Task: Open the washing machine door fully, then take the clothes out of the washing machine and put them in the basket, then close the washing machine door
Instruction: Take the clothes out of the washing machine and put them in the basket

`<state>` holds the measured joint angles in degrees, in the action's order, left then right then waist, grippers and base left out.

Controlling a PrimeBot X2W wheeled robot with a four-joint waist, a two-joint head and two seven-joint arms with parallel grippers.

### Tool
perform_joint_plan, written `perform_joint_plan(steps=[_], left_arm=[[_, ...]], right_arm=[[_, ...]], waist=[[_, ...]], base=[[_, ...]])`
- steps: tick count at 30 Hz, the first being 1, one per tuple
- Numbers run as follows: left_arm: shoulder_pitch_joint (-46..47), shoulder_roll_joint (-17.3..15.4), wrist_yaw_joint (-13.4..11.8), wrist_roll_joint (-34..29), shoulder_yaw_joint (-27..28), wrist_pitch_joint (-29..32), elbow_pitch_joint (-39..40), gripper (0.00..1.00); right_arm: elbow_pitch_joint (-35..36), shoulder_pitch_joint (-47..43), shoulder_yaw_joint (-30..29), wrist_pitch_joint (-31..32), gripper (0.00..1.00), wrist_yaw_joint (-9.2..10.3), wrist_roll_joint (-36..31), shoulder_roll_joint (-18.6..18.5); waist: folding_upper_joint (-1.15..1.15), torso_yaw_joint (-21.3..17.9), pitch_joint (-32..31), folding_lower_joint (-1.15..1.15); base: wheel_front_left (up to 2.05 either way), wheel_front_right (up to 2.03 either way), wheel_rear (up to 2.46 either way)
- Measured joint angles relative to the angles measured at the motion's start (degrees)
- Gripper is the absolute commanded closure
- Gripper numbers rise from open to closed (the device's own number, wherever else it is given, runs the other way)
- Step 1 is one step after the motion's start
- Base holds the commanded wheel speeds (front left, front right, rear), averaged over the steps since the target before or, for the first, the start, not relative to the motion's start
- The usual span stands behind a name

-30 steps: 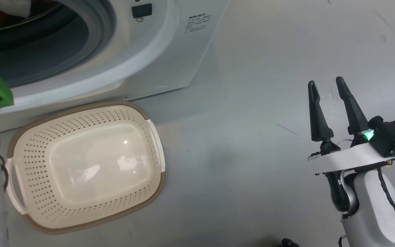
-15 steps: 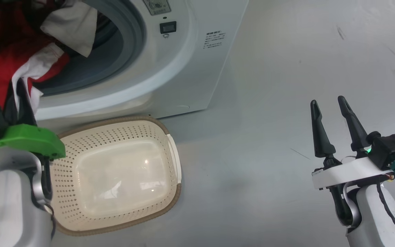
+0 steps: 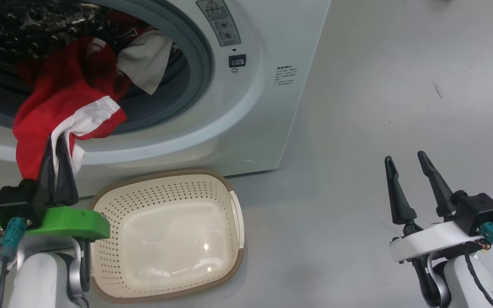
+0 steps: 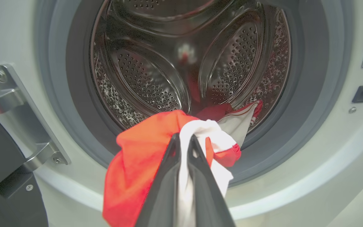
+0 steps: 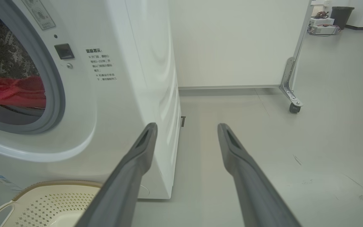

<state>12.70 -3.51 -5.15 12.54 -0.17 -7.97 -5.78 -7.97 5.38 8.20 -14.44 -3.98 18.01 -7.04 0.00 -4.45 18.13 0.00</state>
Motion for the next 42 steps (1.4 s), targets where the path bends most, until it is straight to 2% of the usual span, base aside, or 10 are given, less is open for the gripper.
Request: perform_joint_plan(steps=[12,20,26,32,42], left_arm=[[-4.28,0.22,0.15,-1.12,-3.16,-2.27,8.94,1.0],[-9.38,0.32,0.16,-1.13,-4.95,0.22,10.84,1.0],[-12.95,0.34,1.08,0.04,-7.61,3.5,6.86,1.0],[-13.36,0.47,3.26,3.33,-10.0,6.41,0.37,1.0],[-9.02,0.58,4.32,5.75,-9.67,9.71,-10.42,1.0]], right_arm=[[0.47,-2.88,0.04,0.01,0.0,0.18,-0.03,-0.26],[2.07,-3.6,1.25,0.62,0.0,0.18,-0.24,-0.26],[3.03,-3.58,1.77,1.11,0.0,0.14,-0.43,-0.25],[4.0,-3.36,2.11,1.54,0.0,0.11,-0.43,0.0],[4.9,-1.9,2.25,1.6,0.0,0.1,-0.29,0.52]], waist=[[0.0,3.3,-4.69,0.0],[0.0,4.77,-5.27,0.0],[0.0,4.23,-4.18,0.0],[0.0,2.74,-2.42,0.0],[0.0,-0.68,0.75,0.0]], base=[[0.0,0.0,0.0],[0.0,0.0,0.0],[0.0,0.0,0.0],[0.0,0.0,0.0],[0.0,0.0,0.0]])
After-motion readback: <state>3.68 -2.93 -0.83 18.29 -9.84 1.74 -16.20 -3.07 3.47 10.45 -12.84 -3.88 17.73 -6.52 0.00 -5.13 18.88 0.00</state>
